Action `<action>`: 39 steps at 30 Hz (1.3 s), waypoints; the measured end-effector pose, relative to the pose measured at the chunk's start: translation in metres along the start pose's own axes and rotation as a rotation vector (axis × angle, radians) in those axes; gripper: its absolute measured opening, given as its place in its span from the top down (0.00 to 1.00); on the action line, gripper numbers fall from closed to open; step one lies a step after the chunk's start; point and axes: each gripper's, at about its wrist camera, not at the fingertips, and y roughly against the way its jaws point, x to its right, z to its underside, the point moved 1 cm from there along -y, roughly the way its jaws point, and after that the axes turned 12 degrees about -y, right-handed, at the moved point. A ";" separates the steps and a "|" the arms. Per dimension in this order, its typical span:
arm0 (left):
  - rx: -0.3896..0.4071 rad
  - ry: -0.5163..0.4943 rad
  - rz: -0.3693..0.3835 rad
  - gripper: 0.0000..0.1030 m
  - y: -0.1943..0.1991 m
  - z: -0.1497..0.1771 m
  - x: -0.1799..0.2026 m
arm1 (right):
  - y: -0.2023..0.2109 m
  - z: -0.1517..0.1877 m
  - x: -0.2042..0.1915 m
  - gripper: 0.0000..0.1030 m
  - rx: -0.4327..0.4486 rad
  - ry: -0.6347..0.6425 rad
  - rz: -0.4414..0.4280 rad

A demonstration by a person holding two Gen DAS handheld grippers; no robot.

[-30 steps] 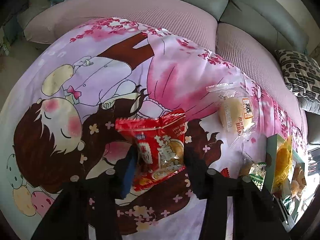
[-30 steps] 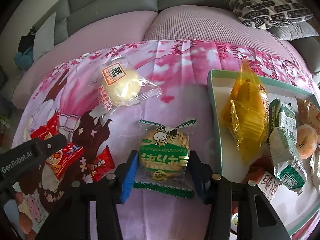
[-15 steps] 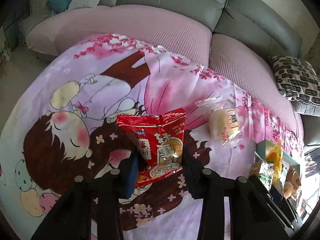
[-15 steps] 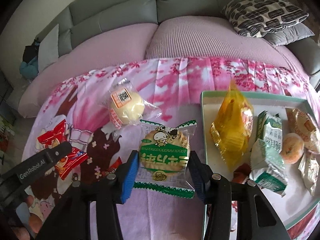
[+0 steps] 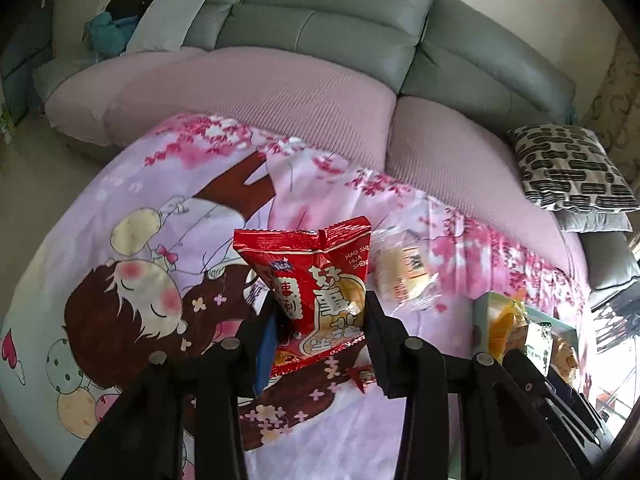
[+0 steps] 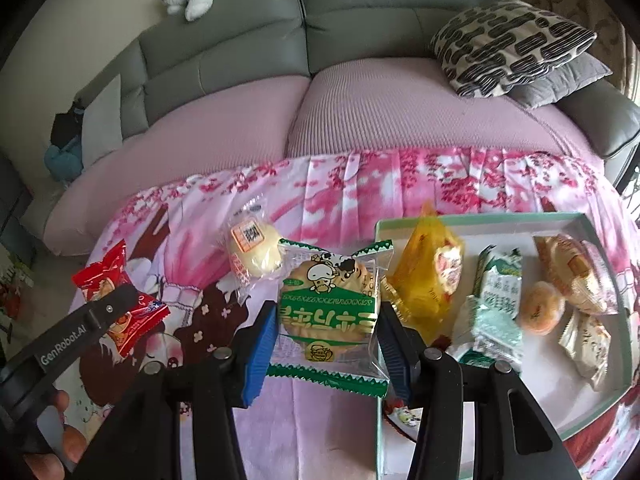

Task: Organize snacks
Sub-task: 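Carry the red bag and green biscuit over the tray and open both tools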

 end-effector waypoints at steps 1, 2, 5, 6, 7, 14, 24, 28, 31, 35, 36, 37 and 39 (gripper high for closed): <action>0.010 -0.006 0.004 0.60 0.004 -0.001 0.003 | 0.004 -0.002 0.001 0.49 0.009 -0.002 0.000; 0.018 -0.011 0.007 0.60 0.007 -0.002 0.005 | 0.009 -0.004 0.003 0.49 0.018 -0.006 0.000; 0.040 -0.038 0.031 0.60 0.016 -0.006 0.017 | 0.021 -0.010 0.010 0.49 0.046 -0.022 0.007; 0.045 -0.047 0.040 0.60 0.018 -0.007 0.021 | 0.024 -0.013 0.014 0.49 0.056 -0.030 0.012; 0.050 -0.058 0.049 0.60 0.020 -0.007 0.026 | 0.027 -0.015 0.018 0.49 0.065 -0.038 0.017; 0.066 -0.160 0.133 0.60 0.029 -0.007 0.072 | 0.048 -0.031 0.067 0.49 0.118 -0.148 0.079; 0.076 -0.320 0.226 0.60 0.042 0.005 0.140 | 0.081 -0.043 0.144 0.49 0.188 -0.320 0.161; 0.066 -0.373 0.242 0.60 0.043 0.013 0.162 | 0.087 -0.044 0.169 0.49 0.192 -0.372 0.199; 0.062 -0.416 0.260 0.60 0.044 0.019 0.180 | 0.093 -0.043 0.183 0.49 0.194 -0.403 0.202; 0.048 -0.482 0.277 0.60 0.044 0.031 0.206 | 0.100 -0.042 0.194 0.49 0.202 -0.428 0.209; 0.046 -0.500 0.281 0.60 0.044 0.033 0.212 | 0.101 -0.041 0.197 0.49 0.200 -0.433 0.214; 0.044 -0.517 0.287 0.60 0.045 0.037 0.218 | 0.102 -0.040 0.199 0.49 0.199 -0.437 0.217; 0.037 -0.554 0.296 0.60 0.045 0.045 0.232 | 0.101 -0.040 0.205 0.49 0.187 -0.447 0.225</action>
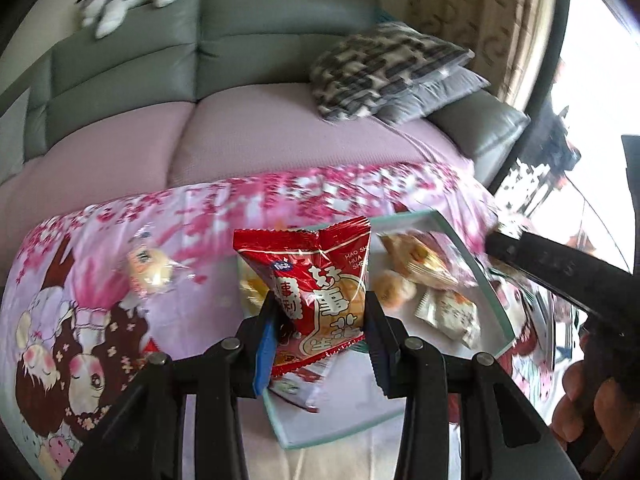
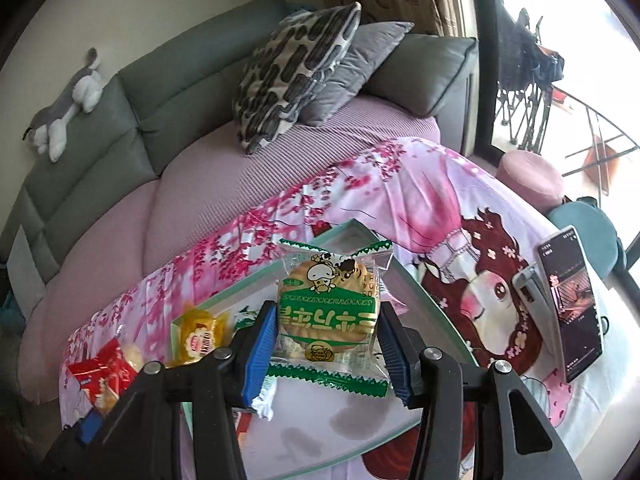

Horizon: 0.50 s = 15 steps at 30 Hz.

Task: Organize snacks
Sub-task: 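Carry the red bag and green biscuit over the tray and open both tools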

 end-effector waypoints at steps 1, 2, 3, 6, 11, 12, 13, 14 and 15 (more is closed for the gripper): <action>-0.006 -0.014 0.004 0.60 -0.002 0.000 0.006 | -0.002 0.000 0.003 0.49 -0.009 -0.002 0.007; -0.018 -0.032 0.008 0.60 -0.006 0.001 0.013 | -0.005 -0.001 0.005 0.49 -0.018 -0.003 0.014; -0.030 -0.045 0.011 0.60 -0.010 0.002 0.019 | -0.006 0.000 0.007 0.49 -0.025 -0.002 0.019; -0.066 -0.077 0.022 0.60 -0.022 0.005 0.035 | -0.012 0.002 0.013 0.49 -0.050 0.008 0.044; -0.108 -0.115 0.049 0.60 -0.036 0.011 0.053 | -0.022 0.002 0.024 0.49 -0.082 -0.004 0.072; -0.115 -0.121 0.051 0.60 -0.038 0.012 0.055 | -0.025 0.003 0.025 0.49 -0.090 -0.004 0.080; -0.120 -0.126 0.054 0.60 -0.040 0.013 0.058 | -0.028 0.004 0.027 0.49 -0.100 -0.001 0.090; -0.124 -0.131 0.057 0.60 -0.042 0.014 0.060 | -0.030 0.004 0.027 0.49 -0.106 0.002 0.095; -0.127 -0.134 0.060 0.60 -0.043 0.015 0.062 | -0.032 0.005 0.028 0.49 -0.114 0.005 0.103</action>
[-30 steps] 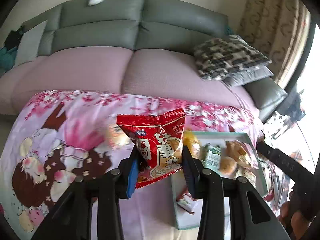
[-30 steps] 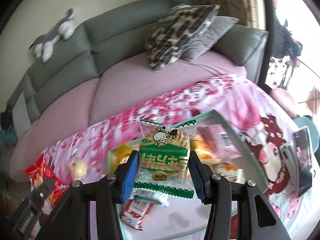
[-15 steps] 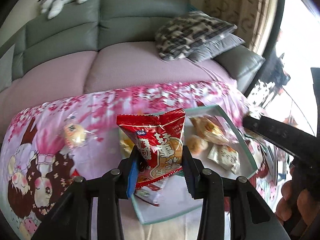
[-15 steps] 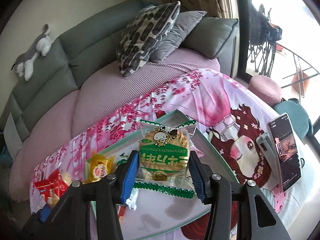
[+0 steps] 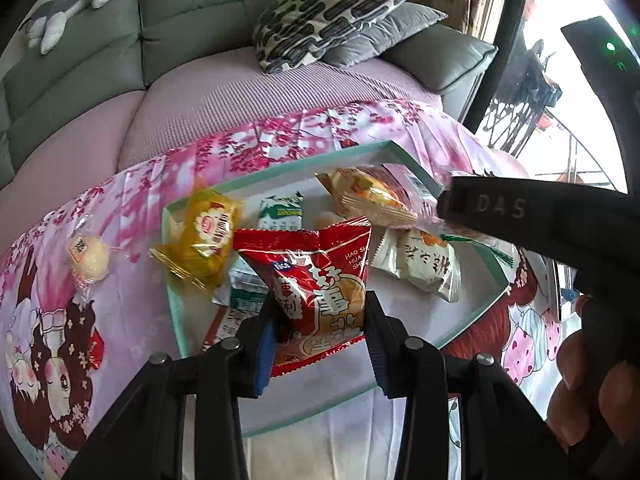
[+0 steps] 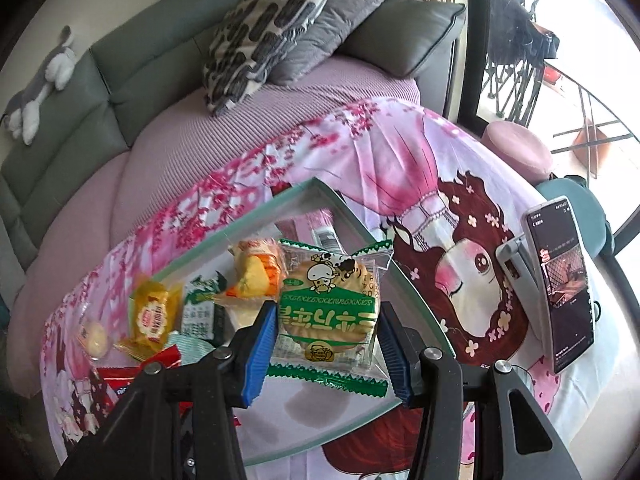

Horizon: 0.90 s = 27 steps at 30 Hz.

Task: Organize snacks
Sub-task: 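Carry the red bag and green biscuit over the tray and open both tools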

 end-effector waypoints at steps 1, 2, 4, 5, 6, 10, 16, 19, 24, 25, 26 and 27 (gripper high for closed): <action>-0.003 -0.003 0.000 0.60 -0.002 0.000 0.001 | -0.002 0.000 0.001 0.49 -0.007 0.002 0.005; -0.006 -0.006 0.001 0.60 -0.004 0.001 0.002 | -0.005 0.001 0.001 0.49 -0.015 0.005 0.008; -0.015 -0.005 0.004 0.60 -0.008 0.002 0.003 | -0.008 0.001 0.002 0.49 -0.025 0.004 0.010; -0.018 -0.004 0.005 0.60 -0.009 0.002 0.003 | -0.010 0.002 0.002 0.49 -0.031 0.004 0.011; -0.022 -0.003 0.005 0.60 -0.010 0.003 0.003 | -0.011 0.002 0.002 0.49 -0.036 0.005 0.013; -0.031 -0.006 0.007 0.60 -0.014 0.004 0.005 | -0.015 0.004 -0.001 0.49 -0.048 0.015 0.019; -0.044 -0.007 0.010 0.60 -0.019 0.003 0.005 | -0.022 0.006 -0.005 0.49 -0.070 0.029 0.025; -0.045 0.000 0.014 0.59 -0.020 0.003 0.003 | -0.026 0.007 -0.006 0.48 -0.087 0.031 0.031; -0.048 0.001 0.018 0.59 -0.021 0.004 0.003 | -0.029 0.007 -0.009 0.48 -0.100 0.038 0.034; -0.049 0.002 0.021 0.59 -0.022 0.004 0.003 | -0.030 0.008 -0.009 0.48 -0.102 0.038 0.034; -0.050 0.004 0.024 0.59 -0.022 0.004 0.003 | -0.030 0.008 -0.010 0.48 -0.104 0.037 0.035; -0.052 0.004 0.025 0.59 -0.022 0.004 0.003 | -0.031 0.008 -0.010 0.48 -0.105 0.036 0.036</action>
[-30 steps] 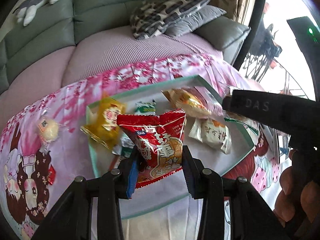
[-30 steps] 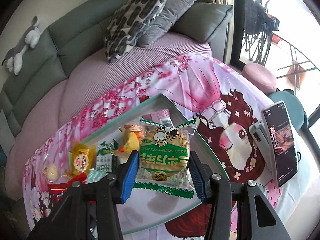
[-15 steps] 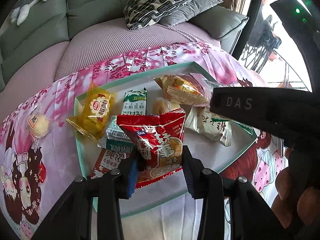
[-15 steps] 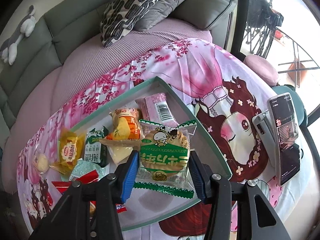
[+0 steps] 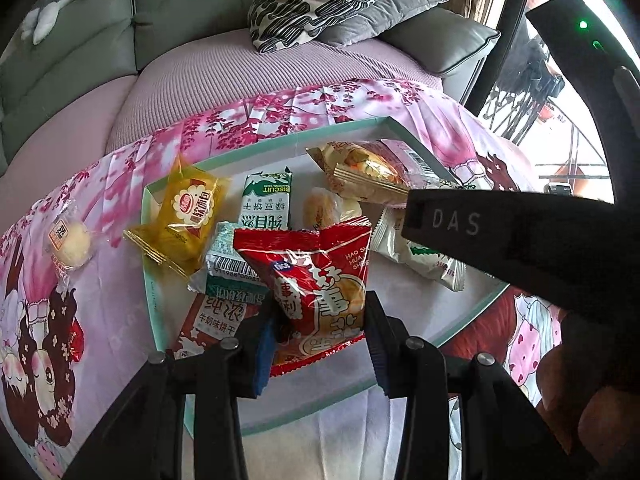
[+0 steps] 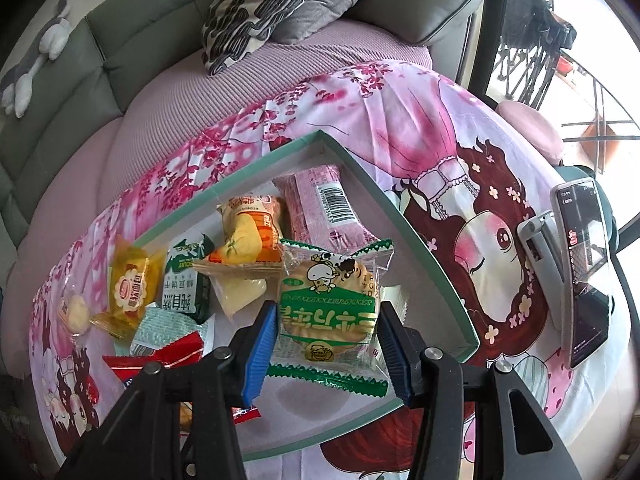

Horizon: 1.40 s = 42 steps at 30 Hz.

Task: Organize snacks
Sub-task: 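Carry the red bag and green biscuit over the tray and open both tools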

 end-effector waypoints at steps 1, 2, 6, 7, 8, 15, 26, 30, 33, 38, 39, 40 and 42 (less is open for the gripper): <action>-0.003 0.001 0.001 0.59 -0.001 0.000 0.000 | 0.000 0.000 0.000 0.48 -0.001 -0.003 -0.001; -0.007 0.002 0.002 0.56 -0.001 0.000 0.000 | 0.000 0.000 0.001 0.48 -0.002 -0.007 -0.004; -0.015 0.018 -0.005 0.44 -0.001 0.000 -0.004 | 0.000 -0.002 0.003 0.41 -0.005 -0.028 -0.013; -0.012 0.020 -0.005 0.44 0.001 0.000 -0.005 | 0.000 -0.002 0.003 0.41 -0.006 -0.032 -0.015; -0.008 0.023 -0.007 0.44 0.002 0.000 -0.006 | 0.000 -0.002 0.004 0.41 -0.006 -0.034 -0.016; 0.016 0.041 -0.016 0.37 0.015 -0.001 -0.012 | 0.006 -0.001 0.004 0.39 0.010 -0.036 -0.028; 0.045 0.136 -0.043 0.35 0.026 0.003 -0.040 | 0.015 -0.001 0.003 0.32 0.041 -0.033 -0.038; 0.047 0.221 -0.079 0.34 0.027 0.009 -0.067 | 0.012 0.000 -0.002 0.28 0.033 -0.016 -0.035; 0.043 0.305 -0.105 0.23 0.028 0.017 -0.093 | 0.011 0.002 -0.008 0.28 0.031 0.008 -0.035; 0.053 0.444 -0.142 0.22 0.034 0.035 -0.140 | 0.012 0.008 -0.026 0.20 0.041 0.060 -0.048; 0.052 0.474 -0.156 0.22 0.035 0.040 -0.151 | 0.014 0.009 -0.030 0.19 0.045 0.071 -0.053; 0.052 0.496 -0.167 0.22 0.036 0.044 -0.159 | 0.015 0.010 -0.033 0.18 0.048 0.080 -0.056; 0.050 0.547 -0.201 0.22 0.040 0.055 -0.177 | 0.016 0.014 -0.043 0.15 0.055 0.108 -0.064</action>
